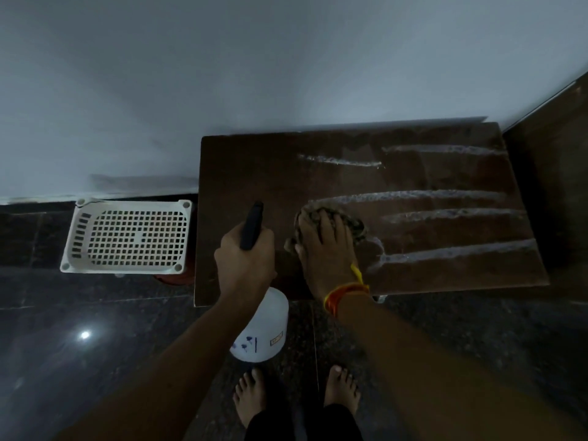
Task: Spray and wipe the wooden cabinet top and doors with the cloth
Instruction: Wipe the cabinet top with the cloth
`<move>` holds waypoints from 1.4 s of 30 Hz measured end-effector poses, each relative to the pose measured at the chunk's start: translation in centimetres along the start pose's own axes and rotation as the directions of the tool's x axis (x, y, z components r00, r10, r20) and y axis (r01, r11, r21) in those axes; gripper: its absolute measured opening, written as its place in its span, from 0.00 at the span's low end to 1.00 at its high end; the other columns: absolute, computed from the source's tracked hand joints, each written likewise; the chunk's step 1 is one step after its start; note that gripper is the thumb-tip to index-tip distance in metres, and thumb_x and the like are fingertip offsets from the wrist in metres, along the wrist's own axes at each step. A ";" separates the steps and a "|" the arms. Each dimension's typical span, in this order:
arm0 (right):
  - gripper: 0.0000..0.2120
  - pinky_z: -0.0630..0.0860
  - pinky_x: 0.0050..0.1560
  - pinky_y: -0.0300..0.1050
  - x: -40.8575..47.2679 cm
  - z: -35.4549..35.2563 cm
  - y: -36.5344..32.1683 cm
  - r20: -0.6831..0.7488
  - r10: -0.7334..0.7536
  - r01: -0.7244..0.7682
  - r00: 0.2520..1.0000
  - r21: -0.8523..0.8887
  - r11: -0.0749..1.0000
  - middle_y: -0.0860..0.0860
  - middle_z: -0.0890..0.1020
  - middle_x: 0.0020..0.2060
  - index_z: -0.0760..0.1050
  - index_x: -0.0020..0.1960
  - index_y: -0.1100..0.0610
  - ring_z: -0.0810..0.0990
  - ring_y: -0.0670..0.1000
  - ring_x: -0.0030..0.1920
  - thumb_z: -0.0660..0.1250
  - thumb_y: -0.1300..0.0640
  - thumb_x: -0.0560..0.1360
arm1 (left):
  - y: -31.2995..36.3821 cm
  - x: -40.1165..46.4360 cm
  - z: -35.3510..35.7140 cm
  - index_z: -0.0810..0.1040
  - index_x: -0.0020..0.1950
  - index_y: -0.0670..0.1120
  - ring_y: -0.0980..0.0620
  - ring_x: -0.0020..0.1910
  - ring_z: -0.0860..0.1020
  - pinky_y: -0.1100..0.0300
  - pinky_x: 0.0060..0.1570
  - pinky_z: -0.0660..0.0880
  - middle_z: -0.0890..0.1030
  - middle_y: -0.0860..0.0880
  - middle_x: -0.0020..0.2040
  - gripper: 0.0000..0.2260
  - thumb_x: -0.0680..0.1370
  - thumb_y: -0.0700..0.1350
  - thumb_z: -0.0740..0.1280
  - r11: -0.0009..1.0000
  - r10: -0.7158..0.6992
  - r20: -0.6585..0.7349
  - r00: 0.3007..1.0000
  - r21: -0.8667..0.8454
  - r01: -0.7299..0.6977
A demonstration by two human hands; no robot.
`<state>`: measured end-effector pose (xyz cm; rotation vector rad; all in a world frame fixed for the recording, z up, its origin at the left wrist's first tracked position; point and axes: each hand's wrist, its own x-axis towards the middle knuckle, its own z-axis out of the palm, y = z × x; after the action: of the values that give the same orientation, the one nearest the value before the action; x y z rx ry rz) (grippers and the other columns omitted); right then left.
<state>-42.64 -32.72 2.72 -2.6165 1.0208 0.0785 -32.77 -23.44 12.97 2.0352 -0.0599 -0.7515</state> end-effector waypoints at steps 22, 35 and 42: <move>0.24 0.52 0.73 0.59 3.3 -1.7 0.2 0.012 0.048 -0.048 0.999 0.002 0.999 0.59 0.59 0.75 0.60 0.73 0.50 0.54 0.64 0.75 0.58 0.49 0.79 | 4.0 4.6 0.8 0.72 0.38 0.53 0.57 0.23 0.78 0.62 0.26 0.74 0.80 0.49 0.36 0.10 0.79 0.44 0.65 0.999 -0.025 0.031 0.999 0.049 0.024; 0.25 0.53 0.74 0.59 12.3 -3.1 0.1 -0.059 0.052 -0.053 0.997 -0.009 0.999 0.58 0.57 0.75 0.56 0.75 0.49 0.54 0.64 0.74 0.54 0.48 0.80 | 5.0 6.9 1.5 0.73 0.41 0.54 0.60 0.23 0.78 0.69 0.22 0.71 0.80 0.47 0.38 0.08 0.79 0.44 0.65 1.000 0.004 0.072 0.997 -0.010 -0.003; 0.24 0.54 0.73 0.60 10.0 -2.6 -0.1 -0.017 0.067 -0.067 0.998 -0.013 0.998 0.58 0.60 0.74 0.59 0.74 0.49 0.56 0.65 0.74 0.56 0.48 0.79 | 6.1 7.8 1.7 0.74 0.41 0.54 0.61 0.23 0.77 0.69 0.21 0.71 0.80 0.48 0.38 0.09 0.80 0.43 0.65 1.000 0.000 0.090 0.996 -0.026 0.002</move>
<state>-35.37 -40.01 3.53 -2.5993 1.1179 0.0804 -25.87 -30.70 13.33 1.9762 -0.1003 -0.8409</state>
